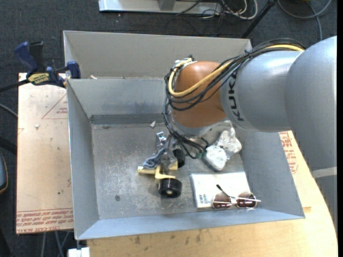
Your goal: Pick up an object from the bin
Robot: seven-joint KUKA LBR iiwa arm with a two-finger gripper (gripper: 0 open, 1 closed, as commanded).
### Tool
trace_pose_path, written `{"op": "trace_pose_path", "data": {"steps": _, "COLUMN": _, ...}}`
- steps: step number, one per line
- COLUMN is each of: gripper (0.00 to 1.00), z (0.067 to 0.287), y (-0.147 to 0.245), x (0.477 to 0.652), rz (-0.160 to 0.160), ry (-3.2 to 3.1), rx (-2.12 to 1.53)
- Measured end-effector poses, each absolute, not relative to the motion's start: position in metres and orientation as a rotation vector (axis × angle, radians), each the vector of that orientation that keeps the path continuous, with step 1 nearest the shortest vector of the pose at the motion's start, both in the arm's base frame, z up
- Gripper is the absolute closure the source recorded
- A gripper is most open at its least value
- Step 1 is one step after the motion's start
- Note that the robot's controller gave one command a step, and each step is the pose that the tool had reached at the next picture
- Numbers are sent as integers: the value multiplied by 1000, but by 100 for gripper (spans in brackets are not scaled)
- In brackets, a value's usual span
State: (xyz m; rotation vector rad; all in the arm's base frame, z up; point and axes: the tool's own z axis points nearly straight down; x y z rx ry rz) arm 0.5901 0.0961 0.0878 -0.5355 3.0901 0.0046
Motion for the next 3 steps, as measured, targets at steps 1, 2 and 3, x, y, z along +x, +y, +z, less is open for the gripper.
{"op": "trace_pose_path", "data": {"steps": 1, "gripper": 100, "z": 106, "y": 95, "x": 587, "rz": 4, "ry": 3101, "rx": -537}}
{"op": "trace_pose_path", "data": {"steps": 2, "gripper": 100, "z": 126, "y": 96, "x": 589, "rz": 2, "ry": 3095, "rx": -534}}
{"op": "trace_pose_path", "data": {"steps": 3, "gripper": 100, "z": 135, "y": 96, "x": 591, "rz": 2, "ry": 3088, "rx": -533}}
